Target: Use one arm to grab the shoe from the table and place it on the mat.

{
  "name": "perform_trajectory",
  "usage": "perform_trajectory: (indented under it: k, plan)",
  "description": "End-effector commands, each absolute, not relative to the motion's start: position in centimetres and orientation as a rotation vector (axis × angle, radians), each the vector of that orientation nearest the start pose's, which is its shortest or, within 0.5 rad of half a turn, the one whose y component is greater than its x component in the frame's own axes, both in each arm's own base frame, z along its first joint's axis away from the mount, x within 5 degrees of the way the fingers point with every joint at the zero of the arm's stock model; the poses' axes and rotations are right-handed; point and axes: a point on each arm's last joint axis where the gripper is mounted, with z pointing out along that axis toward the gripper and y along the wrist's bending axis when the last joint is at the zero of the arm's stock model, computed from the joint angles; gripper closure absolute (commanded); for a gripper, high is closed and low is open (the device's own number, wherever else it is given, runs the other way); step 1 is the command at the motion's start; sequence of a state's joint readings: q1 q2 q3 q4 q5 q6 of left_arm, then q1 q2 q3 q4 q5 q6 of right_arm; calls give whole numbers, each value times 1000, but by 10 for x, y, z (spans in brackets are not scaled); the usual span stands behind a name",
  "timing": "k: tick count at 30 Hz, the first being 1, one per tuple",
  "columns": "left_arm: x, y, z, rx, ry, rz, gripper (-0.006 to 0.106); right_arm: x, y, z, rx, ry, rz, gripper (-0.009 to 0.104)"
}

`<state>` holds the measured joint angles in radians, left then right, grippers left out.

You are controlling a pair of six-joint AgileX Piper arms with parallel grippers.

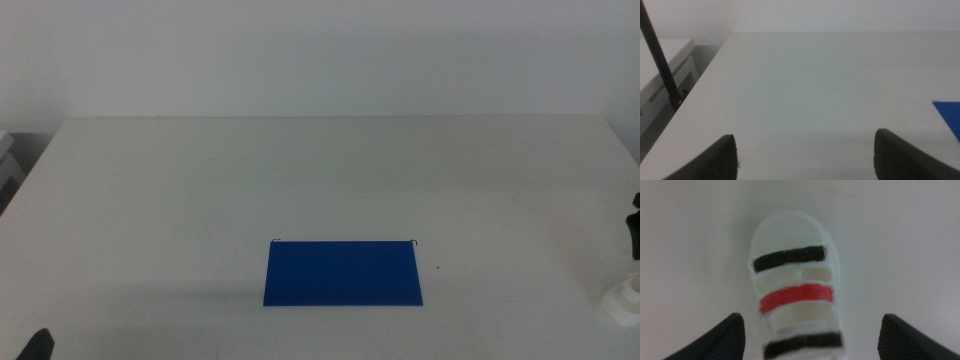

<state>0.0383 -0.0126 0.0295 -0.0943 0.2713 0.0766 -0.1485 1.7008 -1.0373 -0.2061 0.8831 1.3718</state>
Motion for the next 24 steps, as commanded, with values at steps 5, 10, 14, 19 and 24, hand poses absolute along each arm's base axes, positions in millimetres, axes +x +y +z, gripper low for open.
perform_trajectory:
  k: [5, 10, 14, 19, 24]
  plan:
    - [55, 0, 185, -39, 1684, -12, 7, 310, -65, 190, 1868, 2264, -120, 29]
    - [55, 0, 185, -39, 1684, -12, 7, 312, -63, 186, 1887, 2263, -97, 45]
    - [55, 0, 185, -39, 1684, -12, 7, 312, -63, 186, 1900, 2263, -90, 67]
    - [55, 0, 185, -39, 1684, -12, 7, 310, -54, 198, 1933, 2283, -68, 96]
    - [55, 0, 185, -39, 1684, -12, 7, 319, -34, 226, 1862, 2304, -134, 99]
